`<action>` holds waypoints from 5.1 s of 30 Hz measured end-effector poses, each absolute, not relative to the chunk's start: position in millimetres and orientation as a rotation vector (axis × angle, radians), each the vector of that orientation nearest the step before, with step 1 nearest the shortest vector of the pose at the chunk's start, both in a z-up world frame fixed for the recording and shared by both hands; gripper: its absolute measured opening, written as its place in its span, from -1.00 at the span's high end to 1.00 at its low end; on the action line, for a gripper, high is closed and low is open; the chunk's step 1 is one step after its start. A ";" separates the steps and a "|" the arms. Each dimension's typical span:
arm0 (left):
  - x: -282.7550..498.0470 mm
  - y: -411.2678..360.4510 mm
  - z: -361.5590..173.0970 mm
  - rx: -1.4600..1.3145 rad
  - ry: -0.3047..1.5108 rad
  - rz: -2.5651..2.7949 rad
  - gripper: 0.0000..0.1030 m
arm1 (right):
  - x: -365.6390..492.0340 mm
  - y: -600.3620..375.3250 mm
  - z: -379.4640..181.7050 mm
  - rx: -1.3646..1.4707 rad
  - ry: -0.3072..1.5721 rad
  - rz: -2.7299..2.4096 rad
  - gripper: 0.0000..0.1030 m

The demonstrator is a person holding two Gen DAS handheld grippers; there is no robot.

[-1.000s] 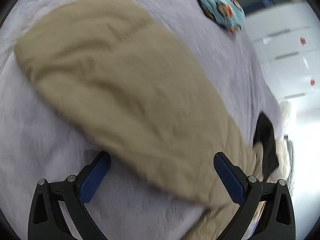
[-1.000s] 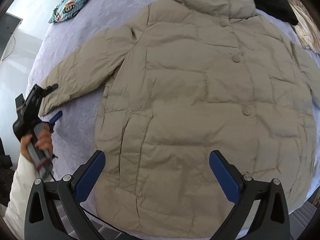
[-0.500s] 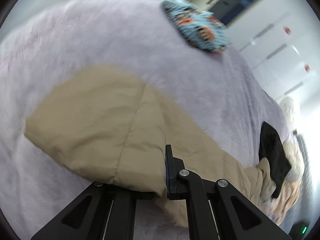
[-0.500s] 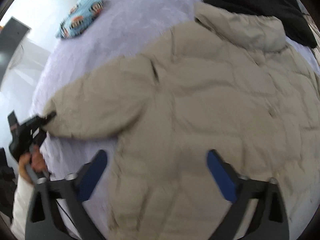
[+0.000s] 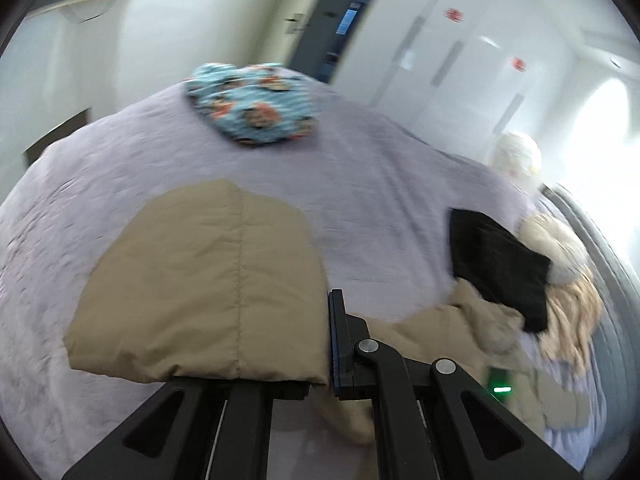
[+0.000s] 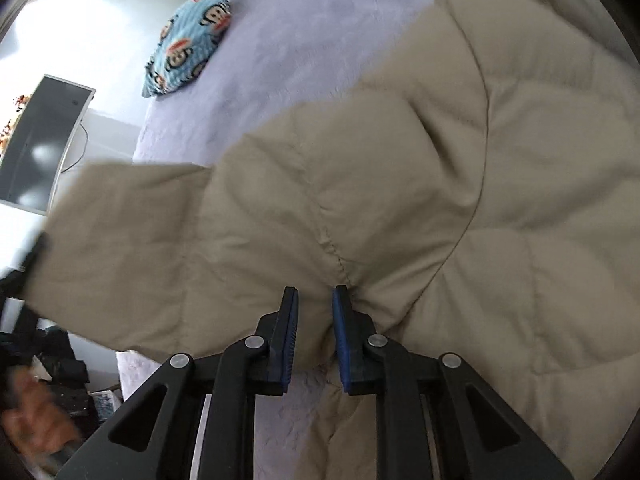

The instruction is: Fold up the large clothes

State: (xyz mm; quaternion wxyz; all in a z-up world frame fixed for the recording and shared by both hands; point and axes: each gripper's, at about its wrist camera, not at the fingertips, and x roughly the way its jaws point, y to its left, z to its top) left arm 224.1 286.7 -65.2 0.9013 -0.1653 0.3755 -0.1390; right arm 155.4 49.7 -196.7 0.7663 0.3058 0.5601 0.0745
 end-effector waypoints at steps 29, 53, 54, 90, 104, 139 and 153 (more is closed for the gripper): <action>140.8 -84.3 -183.7 0.204 1.028 -0.637 -0.72 | -18.5 -255.5 -146.8 0.719 1.193 -0.208 0.61; 177.3 151.7 -162.5 -0.211 1.081 -0.140 -0.80 | 97.4 -159.2 -121.0 0.430 1.050 -0.200 0.84; 180.2 154.8 -163.2 -0.228 1.090 -0.153 -0.80 | 90.4 -170.3 -124.0 0.469 1.043 -0.213 0.84; 213.1 124.0 -134.4 -0.111 1.041 -0.194 0.35 | 6.3 -238.2 -120.6 0.617 1.001 -0.358 0.04; 188.6 76.2 -188.1 0.078 1.128 -0.198 0.34 | 4.9 -245.9 -177.5 0.622 1.158 -0.280 0.74; 52.2 -179.2 -155.4 0.203 1.257 -0.426 -0.84 | -186.0 -466.6 -151.3 1.130 0.894 -0.425 -1.00; 36.5 -232.1 -160.3 0.216 1.304 -0.469 -0.84 | -237.6 -594.5 -170.4 1.350 0.674 -0.554 -1.00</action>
